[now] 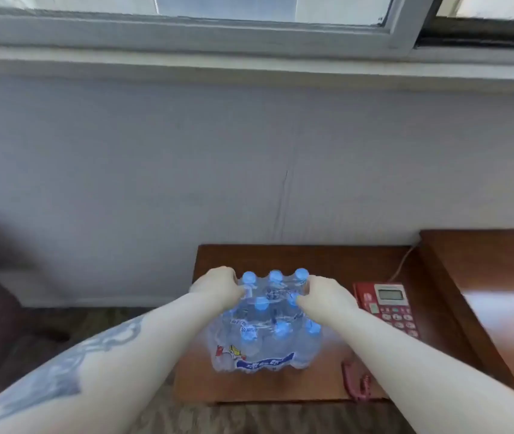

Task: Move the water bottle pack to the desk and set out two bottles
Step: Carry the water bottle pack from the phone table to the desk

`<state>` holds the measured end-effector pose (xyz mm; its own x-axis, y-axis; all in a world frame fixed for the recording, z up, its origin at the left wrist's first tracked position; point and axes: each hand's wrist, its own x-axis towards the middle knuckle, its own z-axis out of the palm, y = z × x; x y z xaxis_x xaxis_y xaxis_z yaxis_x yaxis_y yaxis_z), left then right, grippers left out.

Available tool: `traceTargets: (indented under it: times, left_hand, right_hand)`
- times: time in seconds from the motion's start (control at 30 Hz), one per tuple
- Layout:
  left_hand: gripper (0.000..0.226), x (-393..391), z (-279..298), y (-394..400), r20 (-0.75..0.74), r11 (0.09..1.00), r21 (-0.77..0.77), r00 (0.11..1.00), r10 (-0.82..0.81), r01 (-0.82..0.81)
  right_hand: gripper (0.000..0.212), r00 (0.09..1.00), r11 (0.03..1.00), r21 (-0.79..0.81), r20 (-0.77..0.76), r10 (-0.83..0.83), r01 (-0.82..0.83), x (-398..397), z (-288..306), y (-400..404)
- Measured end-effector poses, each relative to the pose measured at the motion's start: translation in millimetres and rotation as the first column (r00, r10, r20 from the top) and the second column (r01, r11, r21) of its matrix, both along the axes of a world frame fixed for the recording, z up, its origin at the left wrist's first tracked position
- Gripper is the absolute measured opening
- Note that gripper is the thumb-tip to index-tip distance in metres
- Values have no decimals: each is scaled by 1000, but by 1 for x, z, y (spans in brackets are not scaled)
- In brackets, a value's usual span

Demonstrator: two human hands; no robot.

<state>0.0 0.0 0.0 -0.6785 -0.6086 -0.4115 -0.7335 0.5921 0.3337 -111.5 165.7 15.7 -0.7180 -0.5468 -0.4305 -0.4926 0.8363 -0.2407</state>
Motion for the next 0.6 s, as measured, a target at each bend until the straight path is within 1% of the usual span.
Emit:
traceTargets:
  times: [0.1,0.2,0.27,0.33,0.4,0.5,0.6]
  left_hand:
    - [32,-9,-19,-9,4,1000,18,1000,15,-15]
    - [33,-13,-38,-11,-41,999,21,998,36,-35]
    - [35,-13,-44,-13,-75,998,6,995,61,-61]
    - [35,-14,-47,-15,-93,996,21,992,88,-86]
    - [35,-16,-47,-14,-97,994,36,989,108,-105]
    - [35,-20,-49,-13,-74,990,44,988,137,-134]
    - [33,-20,-54,-11,-79,980,39,977,200,-198]
  right_hand:
    - [36,992,992,-37,44,-117,119,-8,-17,-6]
    - [36,968,968,-85,107,-228,237,-17,-34,-11]
    - [32,934,928,-150,164,-316,340,-23,-43,-15]
    - [29,883,867,-207,234,-406,453,-28,-50,-21]
    - [27,839,811,-243,285,-464,531,-29,-57,-25]
    - [30,789,755,-259,335,-515,603,-28,-64,-25]
    - [41,795,765,-244,310,-521,596,-26,-72,-19]
